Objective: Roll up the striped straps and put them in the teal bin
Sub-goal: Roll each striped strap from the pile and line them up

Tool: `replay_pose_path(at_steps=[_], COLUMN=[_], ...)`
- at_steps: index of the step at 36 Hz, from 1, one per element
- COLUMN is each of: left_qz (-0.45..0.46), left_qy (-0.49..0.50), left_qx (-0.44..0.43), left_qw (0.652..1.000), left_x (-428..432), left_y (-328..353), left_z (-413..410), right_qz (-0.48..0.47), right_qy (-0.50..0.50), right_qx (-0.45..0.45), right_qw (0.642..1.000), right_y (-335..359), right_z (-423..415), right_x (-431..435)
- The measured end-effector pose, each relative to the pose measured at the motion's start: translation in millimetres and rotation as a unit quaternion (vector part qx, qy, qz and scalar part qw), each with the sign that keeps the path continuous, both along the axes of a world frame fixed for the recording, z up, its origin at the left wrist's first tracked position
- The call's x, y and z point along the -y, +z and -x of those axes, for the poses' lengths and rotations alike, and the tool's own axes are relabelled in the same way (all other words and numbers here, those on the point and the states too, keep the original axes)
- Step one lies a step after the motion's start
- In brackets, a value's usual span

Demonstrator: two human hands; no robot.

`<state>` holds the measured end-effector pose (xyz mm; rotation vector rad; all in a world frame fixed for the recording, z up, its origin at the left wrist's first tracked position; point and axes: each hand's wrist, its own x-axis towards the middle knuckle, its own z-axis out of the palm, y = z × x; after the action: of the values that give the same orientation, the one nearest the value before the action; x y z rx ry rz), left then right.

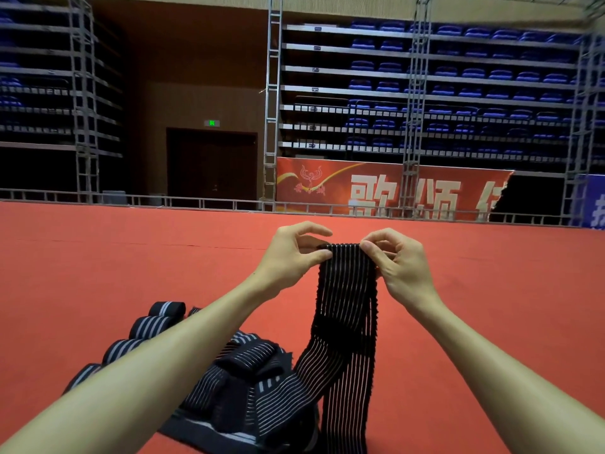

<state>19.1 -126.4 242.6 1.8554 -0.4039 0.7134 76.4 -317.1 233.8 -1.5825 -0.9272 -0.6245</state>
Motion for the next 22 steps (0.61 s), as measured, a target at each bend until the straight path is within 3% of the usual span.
replay_pose_path(at_steps=[7,14,22], left_qz=[-0.002,-0.004,-0.03], left_qy=[0.038,0.0,0.05], left_qx=[0.003,-0.018,0.018], left_qw=[0.999,1.0,0.998], left_x=[3,2,4], left_y=[-9,-12,-7], left_z=[-4,0,-6], right_qz=[0.006,0.005,-0.016], right_qy=[0.004,-0.003,0.013], right_qx=[0.011,0.02,0.022], right_qw=[1.0,1.0,1.0], right_y=[-6,-10,-17], right_z=[-5,-5,0], right_x=[-3,-3,-5])
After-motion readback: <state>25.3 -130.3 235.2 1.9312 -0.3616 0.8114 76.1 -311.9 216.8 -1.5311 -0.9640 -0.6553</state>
